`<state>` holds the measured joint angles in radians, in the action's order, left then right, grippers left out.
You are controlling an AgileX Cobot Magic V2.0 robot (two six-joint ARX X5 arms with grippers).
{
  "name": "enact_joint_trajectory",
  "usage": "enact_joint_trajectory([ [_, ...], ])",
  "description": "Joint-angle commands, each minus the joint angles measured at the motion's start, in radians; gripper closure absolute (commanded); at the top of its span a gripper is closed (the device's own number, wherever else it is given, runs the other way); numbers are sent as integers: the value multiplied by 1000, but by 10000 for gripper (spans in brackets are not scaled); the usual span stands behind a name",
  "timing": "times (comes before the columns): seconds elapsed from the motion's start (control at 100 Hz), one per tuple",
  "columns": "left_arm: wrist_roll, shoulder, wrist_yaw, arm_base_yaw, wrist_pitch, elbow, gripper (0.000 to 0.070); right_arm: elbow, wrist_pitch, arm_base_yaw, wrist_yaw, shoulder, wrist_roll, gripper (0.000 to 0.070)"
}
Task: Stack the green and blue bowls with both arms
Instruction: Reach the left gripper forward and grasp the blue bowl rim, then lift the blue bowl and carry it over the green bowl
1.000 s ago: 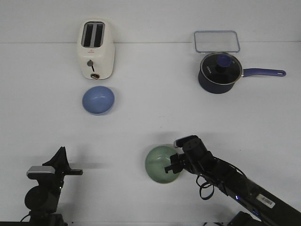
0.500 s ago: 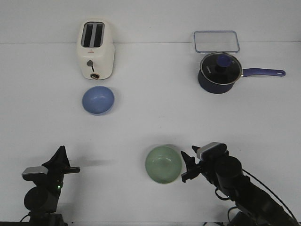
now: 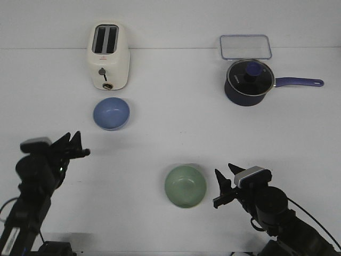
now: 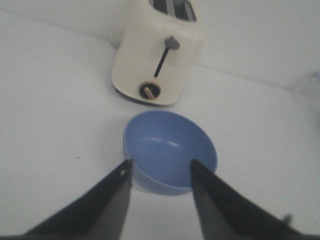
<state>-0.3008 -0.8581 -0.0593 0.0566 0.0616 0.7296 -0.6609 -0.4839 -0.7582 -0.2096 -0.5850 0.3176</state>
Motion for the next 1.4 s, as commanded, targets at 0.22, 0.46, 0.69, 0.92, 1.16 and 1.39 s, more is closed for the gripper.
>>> enact_joint_trajectory([
  [0.22, 32, -621, -21, 1, 175, 398, 277, -6, 11, -9, 0, -74, -10, 383],
  [0.46, 48, -883, -18, 0, 198, 547, 279, -6, 11, -10, 0, -84, -9, 383],
  [0.69, 48, -953, -16, 0, 183, 575, 605, -6, 12, -10, -1, -84, -9, 383],
  [0.92, 60, -924, -16, 0, 208, 577, 689, -6, 12, -10, -1, -84, -9, 383],
  [1.16, 107, -678, -77, 37, 291, 576, 690, -6, 12, -10, -1, -82, -9, 383],
  [1.39, 98, -437, -163, 189, 345, 510, 690, -6, 12, -10, -2, -82, -12, 383],
])
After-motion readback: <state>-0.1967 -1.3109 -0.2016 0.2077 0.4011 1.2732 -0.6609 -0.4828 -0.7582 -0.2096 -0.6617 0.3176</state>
